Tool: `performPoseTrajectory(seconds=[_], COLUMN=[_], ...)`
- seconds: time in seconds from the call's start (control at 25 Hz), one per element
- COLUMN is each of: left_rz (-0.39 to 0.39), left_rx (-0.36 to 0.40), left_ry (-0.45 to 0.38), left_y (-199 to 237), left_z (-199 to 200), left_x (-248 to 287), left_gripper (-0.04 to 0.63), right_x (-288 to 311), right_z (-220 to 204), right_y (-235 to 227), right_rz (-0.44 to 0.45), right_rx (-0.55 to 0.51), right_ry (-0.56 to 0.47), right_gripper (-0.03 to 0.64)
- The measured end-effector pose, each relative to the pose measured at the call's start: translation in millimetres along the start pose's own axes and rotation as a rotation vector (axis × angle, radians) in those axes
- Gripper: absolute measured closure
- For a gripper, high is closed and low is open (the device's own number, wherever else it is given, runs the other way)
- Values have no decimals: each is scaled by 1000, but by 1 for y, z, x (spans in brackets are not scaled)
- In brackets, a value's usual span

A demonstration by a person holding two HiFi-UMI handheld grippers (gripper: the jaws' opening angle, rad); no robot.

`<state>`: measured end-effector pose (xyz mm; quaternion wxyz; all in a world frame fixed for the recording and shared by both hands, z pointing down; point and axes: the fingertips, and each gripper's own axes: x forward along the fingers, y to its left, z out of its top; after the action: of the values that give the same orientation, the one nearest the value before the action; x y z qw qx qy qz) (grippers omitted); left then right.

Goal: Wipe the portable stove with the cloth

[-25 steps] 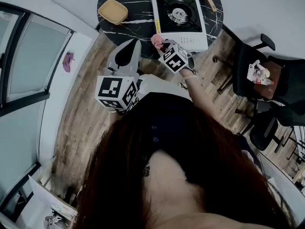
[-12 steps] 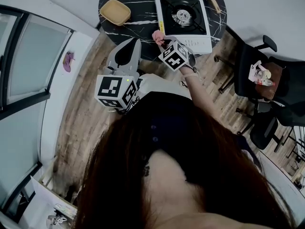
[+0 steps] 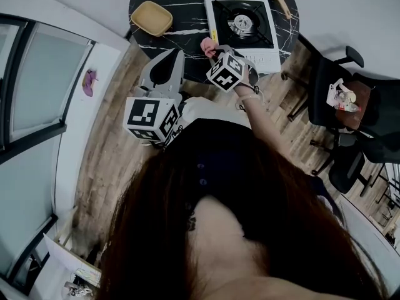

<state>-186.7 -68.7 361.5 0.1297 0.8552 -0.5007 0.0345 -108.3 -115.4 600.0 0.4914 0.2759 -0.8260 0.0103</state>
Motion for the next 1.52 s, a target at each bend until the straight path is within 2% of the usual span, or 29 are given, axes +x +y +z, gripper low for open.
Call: performPoseTrajectory(seconds=[0.32, 0.84, 1.52], left_rz=[0, -6, -43], left_rx=[-3, -21, -18], left_ry=[5, 27, 59], left_y=[15, 31, 46], left_z=[2, -3, -8], left_x=[6, 13, 26], left_gripper=[583, 583, 583], right_x=[11, 24, 44], right_z=[5, 14, 31], right_y=[-15, -35, -69], right_rz=[-25, -15, -46], right_rx=[-24, -21, -18], right_ry=[37, 78, 77], right_gripper=[574, 574, 574])
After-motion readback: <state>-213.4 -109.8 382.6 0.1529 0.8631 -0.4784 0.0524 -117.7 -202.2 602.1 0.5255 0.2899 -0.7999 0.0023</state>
